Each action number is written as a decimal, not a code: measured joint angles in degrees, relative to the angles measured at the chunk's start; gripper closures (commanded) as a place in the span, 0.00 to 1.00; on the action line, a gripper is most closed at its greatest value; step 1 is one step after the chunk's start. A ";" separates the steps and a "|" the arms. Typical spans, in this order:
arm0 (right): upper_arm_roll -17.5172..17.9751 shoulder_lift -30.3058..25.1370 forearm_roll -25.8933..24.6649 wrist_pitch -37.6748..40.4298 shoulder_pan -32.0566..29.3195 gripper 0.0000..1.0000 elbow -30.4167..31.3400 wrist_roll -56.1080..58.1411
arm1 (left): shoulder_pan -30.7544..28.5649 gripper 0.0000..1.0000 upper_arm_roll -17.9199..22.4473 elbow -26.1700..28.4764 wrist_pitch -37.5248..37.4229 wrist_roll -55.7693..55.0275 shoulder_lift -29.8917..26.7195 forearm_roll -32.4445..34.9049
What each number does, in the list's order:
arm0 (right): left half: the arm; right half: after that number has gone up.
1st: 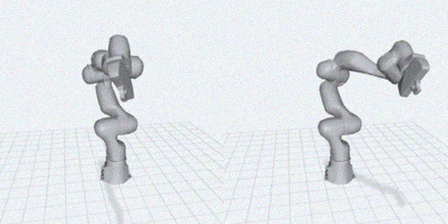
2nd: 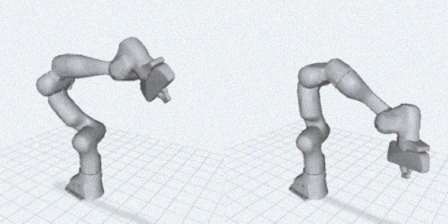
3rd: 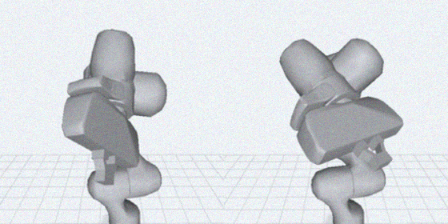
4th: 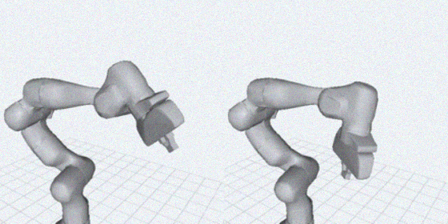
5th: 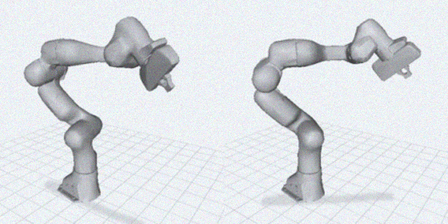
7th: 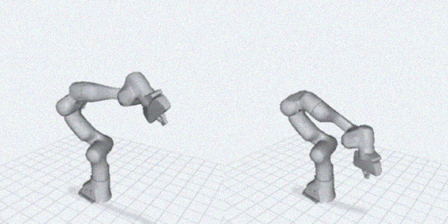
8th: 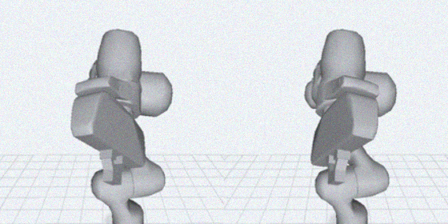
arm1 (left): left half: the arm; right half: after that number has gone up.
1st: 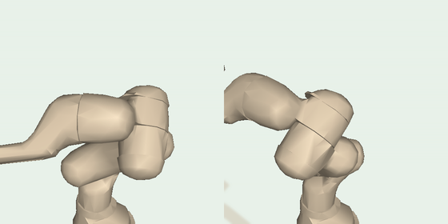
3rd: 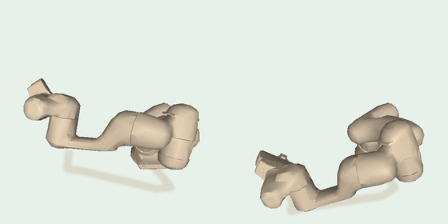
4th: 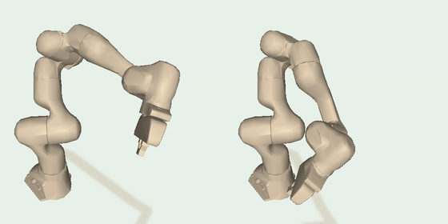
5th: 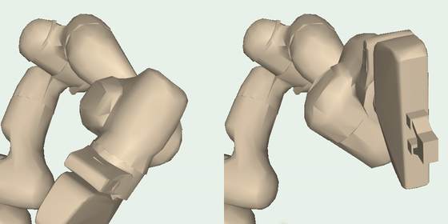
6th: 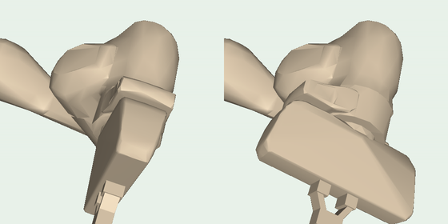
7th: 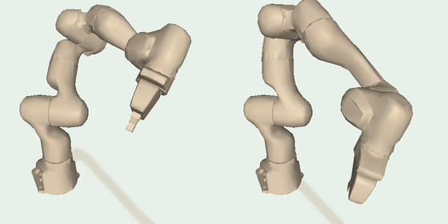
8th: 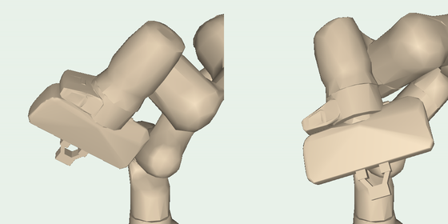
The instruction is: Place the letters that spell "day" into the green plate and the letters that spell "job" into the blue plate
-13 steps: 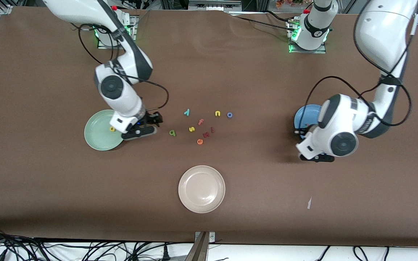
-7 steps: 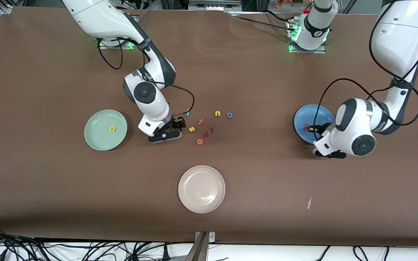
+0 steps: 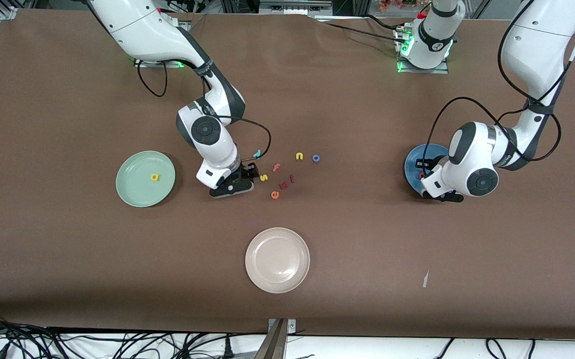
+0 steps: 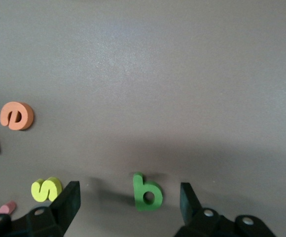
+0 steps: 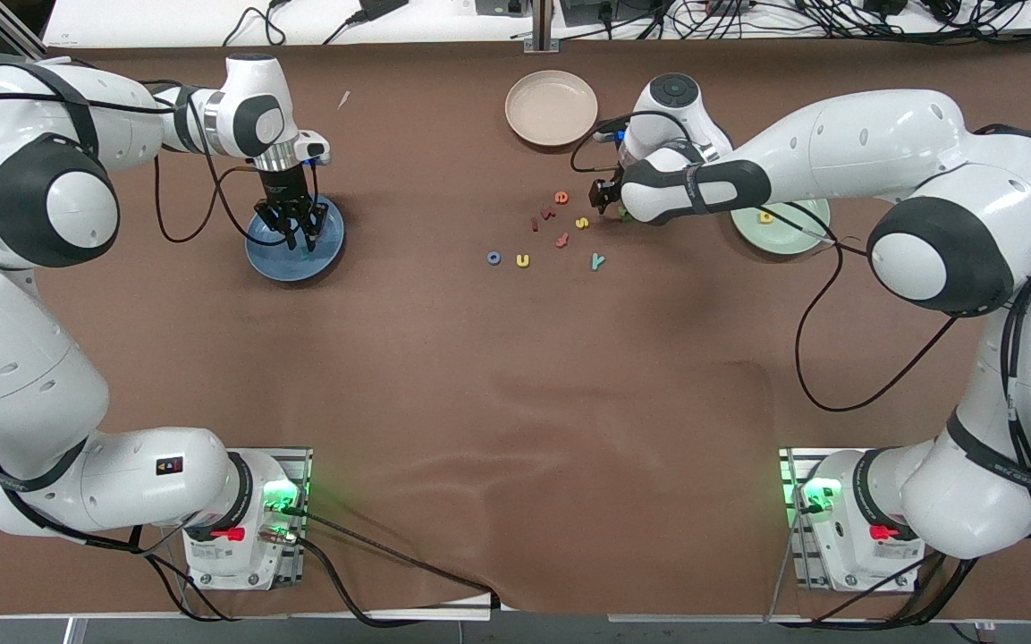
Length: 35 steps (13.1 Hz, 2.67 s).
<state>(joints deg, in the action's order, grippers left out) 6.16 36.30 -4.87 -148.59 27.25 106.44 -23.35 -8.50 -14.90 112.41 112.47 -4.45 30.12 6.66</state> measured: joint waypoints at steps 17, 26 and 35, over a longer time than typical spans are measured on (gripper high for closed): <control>-0.42 -0.62 -0.34 -3.33 0.17 0.70 3.70 0.17 | 14.74 0.12 -18.05 -2.94 20.51 -45.50 5.57 -0.09; -4.71 -6.79 -0.45 6.94 0.02 0.74 4.09 10.21 | 17.11 0.36 -17.34 -5.48 25.00 -46.70 10.36 -0.08; -6.85 -26.71 -0.45 16.13 -14.71 0.14 22.08 33.45 | 21.62 0.93 -13.42 -6.84 24.80 -46.86 10.74 -0.08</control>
<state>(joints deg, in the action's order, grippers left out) -0.69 9.60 -5.32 -132.46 12.54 128.52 10.10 13.13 -28.32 105.57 137.27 -51.31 40.86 6.58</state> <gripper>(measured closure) 0.683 0.705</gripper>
